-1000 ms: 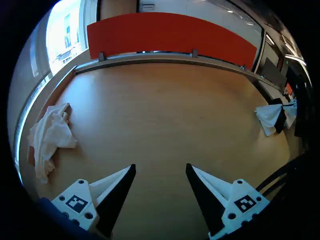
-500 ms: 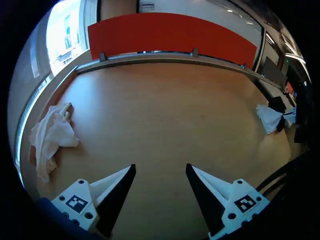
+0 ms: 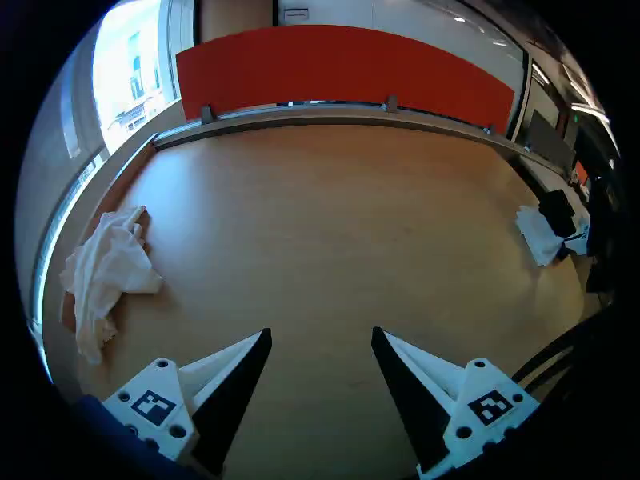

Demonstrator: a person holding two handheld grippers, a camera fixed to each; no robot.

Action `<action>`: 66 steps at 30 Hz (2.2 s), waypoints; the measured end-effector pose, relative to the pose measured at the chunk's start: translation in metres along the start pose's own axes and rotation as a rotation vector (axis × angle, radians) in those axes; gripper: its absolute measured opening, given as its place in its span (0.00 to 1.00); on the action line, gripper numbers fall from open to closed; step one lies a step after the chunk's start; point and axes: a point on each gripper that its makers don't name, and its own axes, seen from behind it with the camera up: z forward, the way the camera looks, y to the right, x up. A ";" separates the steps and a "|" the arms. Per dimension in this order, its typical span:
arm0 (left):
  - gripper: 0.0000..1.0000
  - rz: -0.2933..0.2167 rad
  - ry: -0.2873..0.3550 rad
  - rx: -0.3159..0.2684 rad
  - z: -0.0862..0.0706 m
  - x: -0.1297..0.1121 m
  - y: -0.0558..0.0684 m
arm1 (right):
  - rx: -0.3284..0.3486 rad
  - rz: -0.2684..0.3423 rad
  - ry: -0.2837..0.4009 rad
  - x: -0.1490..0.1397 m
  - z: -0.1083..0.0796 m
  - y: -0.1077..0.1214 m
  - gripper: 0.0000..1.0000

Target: Fold towel

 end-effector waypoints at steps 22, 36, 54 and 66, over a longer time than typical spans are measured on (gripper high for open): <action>0.93 0.002 -0.010 0.015 0.002 0.001 -0.001 | -0.022 0.091 -0.088 -0.033 0.031 -0.007 0.02; 0.93 0.006 -0.011 0.010 0.005 0.004 0.001 | -0.012 0.123 -0.086 -0.031 0.032 -0.013 0.02; 0.93 0.000 -0.004 0.007 0.004 0.004 -0.002 | -0.015 0.124 -0.055 -0.030 0.016 -0.014 0.71; 0.93 0.002 0.007 -0.007 0.004 0.005 -0.003 | -0.005 0.149 0.010 -0.017 -0.003 -0.024 1.00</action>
